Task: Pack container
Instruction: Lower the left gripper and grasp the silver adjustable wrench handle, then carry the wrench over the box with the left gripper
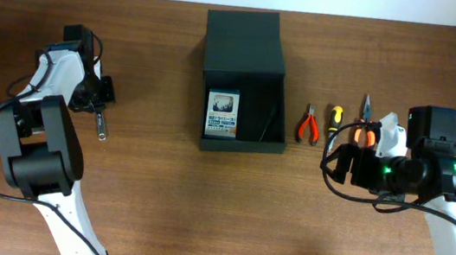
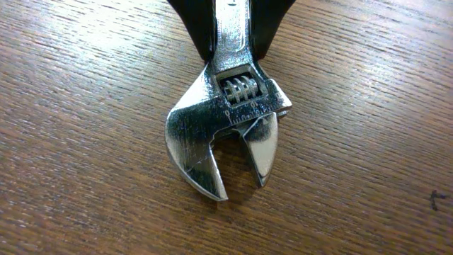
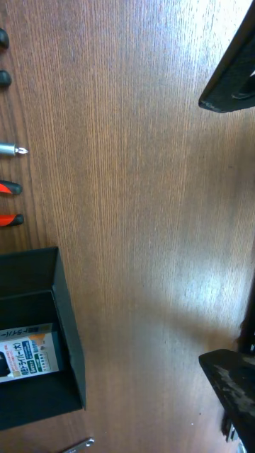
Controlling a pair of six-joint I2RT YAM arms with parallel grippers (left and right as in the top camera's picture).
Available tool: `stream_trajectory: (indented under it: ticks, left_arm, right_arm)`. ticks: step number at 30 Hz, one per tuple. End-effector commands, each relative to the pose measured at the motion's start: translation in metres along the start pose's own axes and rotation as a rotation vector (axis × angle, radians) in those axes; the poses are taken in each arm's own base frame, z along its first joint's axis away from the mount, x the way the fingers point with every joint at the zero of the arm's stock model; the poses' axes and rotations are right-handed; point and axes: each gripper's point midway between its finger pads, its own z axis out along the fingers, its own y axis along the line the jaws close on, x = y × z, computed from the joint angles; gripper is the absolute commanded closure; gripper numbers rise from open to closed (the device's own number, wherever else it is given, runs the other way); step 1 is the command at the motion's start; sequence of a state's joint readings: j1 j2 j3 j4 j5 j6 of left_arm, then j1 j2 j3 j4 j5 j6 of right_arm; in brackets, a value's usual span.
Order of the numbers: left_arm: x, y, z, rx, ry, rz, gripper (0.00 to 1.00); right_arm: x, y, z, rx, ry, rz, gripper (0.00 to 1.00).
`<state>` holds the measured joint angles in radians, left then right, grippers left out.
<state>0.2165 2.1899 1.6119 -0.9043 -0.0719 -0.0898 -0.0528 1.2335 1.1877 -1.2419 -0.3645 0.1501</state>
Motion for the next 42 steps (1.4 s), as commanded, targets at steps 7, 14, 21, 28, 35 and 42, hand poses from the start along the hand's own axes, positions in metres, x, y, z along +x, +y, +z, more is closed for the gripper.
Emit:
stream_trajectory:
  ticks: [7, 14, 21, 28, 35, 42]
  left_arm:
    - [-0.001, 0.003, -0.017, -0.003, -0.03, 0.083, 0.98]
    - [-0.006, 0.004, -0.037, -0.002, -0.073, 0.114, 0.98]
    - [-0.009, 0.005, -0.051, -0.001, -0.108, 0.111, 0.98]
    - [-0.007, 0.0, -0.071, 0.001, -0.132, 0.141, 0.98]
    - [-0.011, -0.017, -0.126, 0.013, -0.26, 0.185, 0.98]
    - [-0.002, -0.048, -0.176, 0.058, -0.364, 0.226, 0.98]
  right_arm:
    - [-0.006, 0.0, -0.004, 0.001, -0.02, -0.003, 0.01]
    - [-0.007, 0.001, -0.004, 0.0, -0.025, -0.005, 0.01]
    - [-0.007, 0.001, -0.004, 0.0, -0.025, -0.005, 0.01]
    - [-0.007, 0.001, -0.004, 0.0, -0.025, -0.005, 0.01]
    - [-0.008, 0.001, -0.004, 0.0, -0.028, -0.006, 0.01]
    - [-0.008, 0.001, -0.004, 0.0, -0.028, -0.006, 0.01]
